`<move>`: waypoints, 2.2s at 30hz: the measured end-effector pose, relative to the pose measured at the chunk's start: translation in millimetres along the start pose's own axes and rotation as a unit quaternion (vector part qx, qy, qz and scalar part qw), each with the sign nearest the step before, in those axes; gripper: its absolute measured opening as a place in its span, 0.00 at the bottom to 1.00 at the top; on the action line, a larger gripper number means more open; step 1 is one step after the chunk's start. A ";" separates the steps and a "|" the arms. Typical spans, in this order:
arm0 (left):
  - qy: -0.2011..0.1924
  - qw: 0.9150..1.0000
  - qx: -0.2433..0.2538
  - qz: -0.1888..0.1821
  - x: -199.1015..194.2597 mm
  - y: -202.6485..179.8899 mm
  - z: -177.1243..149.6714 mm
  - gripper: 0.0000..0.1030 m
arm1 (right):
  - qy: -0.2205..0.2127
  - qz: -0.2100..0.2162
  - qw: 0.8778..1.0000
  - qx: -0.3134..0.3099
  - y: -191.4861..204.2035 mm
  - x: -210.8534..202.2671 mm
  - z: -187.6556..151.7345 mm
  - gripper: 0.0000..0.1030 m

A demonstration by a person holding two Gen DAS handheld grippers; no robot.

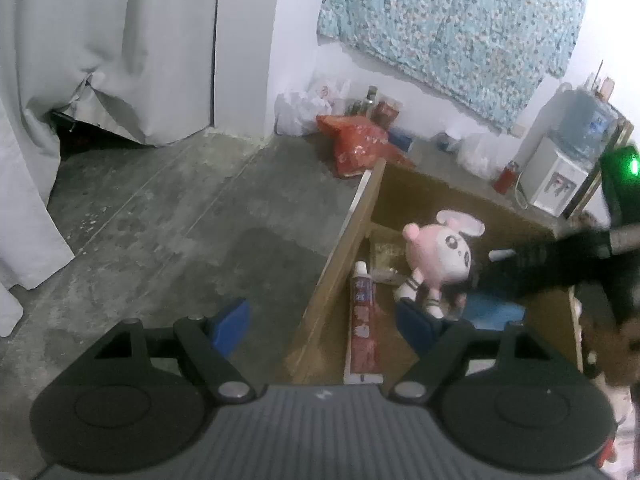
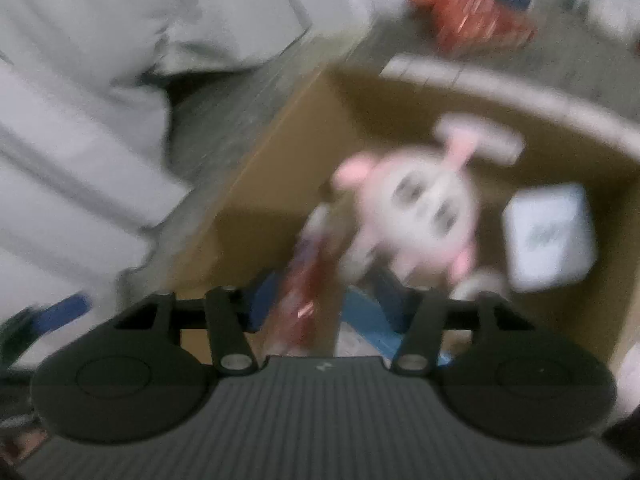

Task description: Organize soft objects

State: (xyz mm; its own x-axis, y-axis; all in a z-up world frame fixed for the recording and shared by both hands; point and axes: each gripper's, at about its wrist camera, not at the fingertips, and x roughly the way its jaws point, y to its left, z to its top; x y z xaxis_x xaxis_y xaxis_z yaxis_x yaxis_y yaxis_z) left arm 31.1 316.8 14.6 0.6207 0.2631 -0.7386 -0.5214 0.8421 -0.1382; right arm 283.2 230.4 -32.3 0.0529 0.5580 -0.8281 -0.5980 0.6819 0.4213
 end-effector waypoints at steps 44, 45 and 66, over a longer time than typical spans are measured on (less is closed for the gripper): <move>-0.015 0.999 -0.029 -0.002 -28.7 26.1 -19.3 0.82 | 0.206 -0.046 0.972 0.107 10.8 72.9 -64.6 0.42; -0.015 1.000 -0.028 -0.003 -28.3 25.8 -19.5 0.82 | 0.197 -0.045 0.972 0.117 8.3 72.6 -60.8 0.42; -0.015 0.999 -0.037 -0.001 -24.5 18.7 -17.8 0.82 | 0.122 0.006 0.979 0.163 -26.9 4.4 -56.1 0.34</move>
State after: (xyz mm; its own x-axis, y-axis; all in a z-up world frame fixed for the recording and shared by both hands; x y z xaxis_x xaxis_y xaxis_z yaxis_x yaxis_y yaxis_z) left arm -4.3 317.7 18.4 0.6392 0.2765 -0.7177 -0.5606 0.8063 -0.1887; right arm 254.7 187.9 -68.0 -0.1698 0.4649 -0.8689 -0.3076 0.8127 0.4949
